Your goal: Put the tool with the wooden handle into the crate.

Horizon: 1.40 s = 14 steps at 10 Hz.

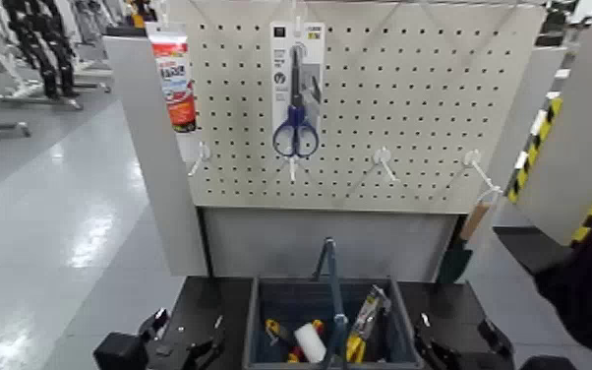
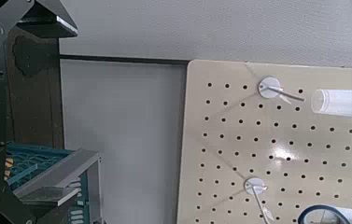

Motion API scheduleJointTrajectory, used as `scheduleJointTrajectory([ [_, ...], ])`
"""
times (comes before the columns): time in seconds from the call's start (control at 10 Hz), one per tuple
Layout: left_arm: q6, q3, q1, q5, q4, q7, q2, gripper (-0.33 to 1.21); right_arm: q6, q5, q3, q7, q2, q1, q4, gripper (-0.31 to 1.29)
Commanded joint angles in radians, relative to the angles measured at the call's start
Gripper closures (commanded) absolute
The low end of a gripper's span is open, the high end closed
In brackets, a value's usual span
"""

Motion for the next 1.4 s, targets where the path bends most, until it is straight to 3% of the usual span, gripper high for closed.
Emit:
scheduleJointTrajectory([
  [0.1,0.005,0.000,0.001,0.000,-0.004,0.000,0.002,0.11,-0.002,-0.001,-0.001,0.000,0.003,0.002,0.001,0.12],
  [0.6,0.019,0.000,0.003,0.002,-0.005,0.000,0.006,0.11,0.019,0.017,-0.037,0.000,0.003,0.006,-0.014,0.13],
  [0.8,0.025,0.000,0.003,0.006,-0.005,-0.005,0.008,0.11,0.102,0.054,-0.113,0.091,0.006,-0.003,-0.056,0.12],
  [1.1,0.033,0.000,0.001,0.012,-0.005,-0.011,0.006,0.11,0.170,0.086,-0.227,0.227,0.003,-0.040,-0.089,0.12],
  [1.2,0.033,0.000,0.001,0.012,-0.005,-0.011,0.006,0.11,0.191,0.086,-0.261,0.276,-0.004,-0.055,-0.092,0.12],
  [1.4,0.033,0.000,0.000,0.014,-0.005,-0.014,0.006,0.11,0.268,0.034,-0.305,0.359,-0.039,-0.094,-0.079,0.12],
])
